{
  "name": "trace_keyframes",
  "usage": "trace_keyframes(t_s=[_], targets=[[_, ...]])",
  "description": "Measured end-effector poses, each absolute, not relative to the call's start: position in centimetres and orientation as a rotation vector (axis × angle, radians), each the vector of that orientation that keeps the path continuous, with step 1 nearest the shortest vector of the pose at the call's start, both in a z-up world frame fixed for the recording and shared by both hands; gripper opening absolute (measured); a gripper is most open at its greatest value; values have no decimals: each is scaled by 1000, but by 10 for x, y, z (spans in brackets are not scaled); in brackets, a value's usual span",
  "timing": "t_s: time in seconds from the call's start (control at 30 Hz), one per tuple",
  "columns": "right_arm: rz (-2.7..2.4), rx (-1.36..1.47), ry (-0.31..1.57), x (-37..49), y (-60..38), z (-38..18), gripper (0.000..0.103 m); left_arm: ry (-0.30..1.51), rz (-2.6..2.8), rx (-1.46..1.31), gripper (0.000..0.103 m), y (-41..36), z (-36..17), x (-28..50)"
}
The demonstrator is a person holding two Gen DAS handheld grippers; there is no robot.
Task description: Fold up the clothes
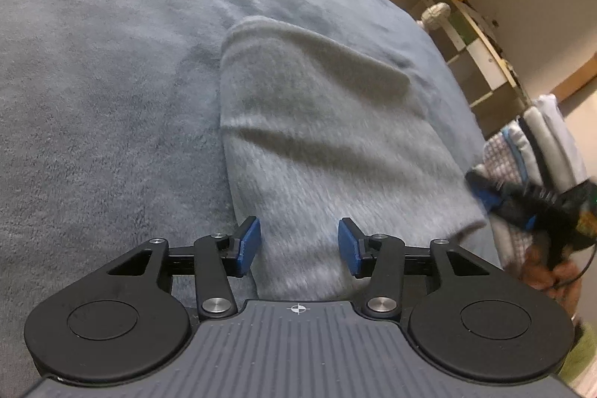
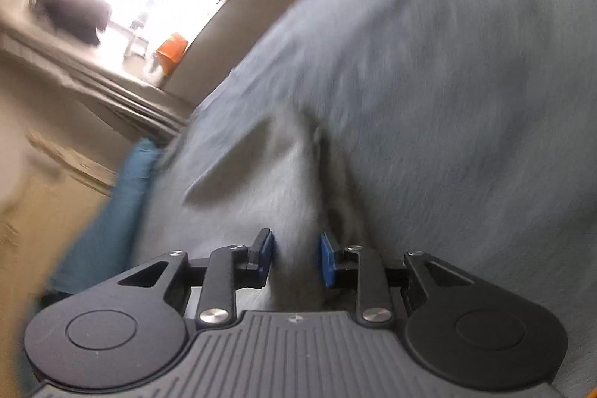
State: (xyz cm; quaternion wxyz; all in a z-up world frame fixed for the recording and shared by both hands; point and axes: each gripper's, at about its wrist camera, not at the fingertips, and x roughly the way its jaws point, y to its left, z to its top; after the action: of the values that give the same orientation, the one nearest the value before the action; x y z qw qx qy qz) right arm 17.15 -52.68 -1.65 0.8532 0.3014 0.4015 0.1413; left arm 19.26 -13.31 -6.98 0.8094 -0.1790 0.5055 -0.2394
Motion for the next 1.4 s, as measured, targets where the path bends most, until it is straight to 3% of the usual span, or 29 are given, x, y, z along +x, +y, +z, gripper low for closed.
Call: trace_keyframes(t_s=[0.17,0.27,0.5,0.67,0.7,0.83,1.1,1.4], targets=[[406,404,780,180,-464,48,29,1055,-505,-320,50,-144,-75,180],[529,306,829,198,-404,58,29,1039,-494,-317,50,-149,-76,180],[697,216,1117,263,-305,17,29,992,-488,-217,50,-161,-82,170],[872,-9,1221,278,-252,-4,27,973,-507,-196,50,-158,-87,168],[869,-86,1218,282,-242,-10,26,970,-511,-197,50,-157,-88,168],[812,-305,1172,305,-211,-26,0,960,-522,-188,50,-156,-89,168],[566,-557,898,316,-194,-4,0,958,-546,-209,50,-150,-94,171],[402,-103,972,282,-342,32,1,975,-563,-245,51,-146,-94,167]])
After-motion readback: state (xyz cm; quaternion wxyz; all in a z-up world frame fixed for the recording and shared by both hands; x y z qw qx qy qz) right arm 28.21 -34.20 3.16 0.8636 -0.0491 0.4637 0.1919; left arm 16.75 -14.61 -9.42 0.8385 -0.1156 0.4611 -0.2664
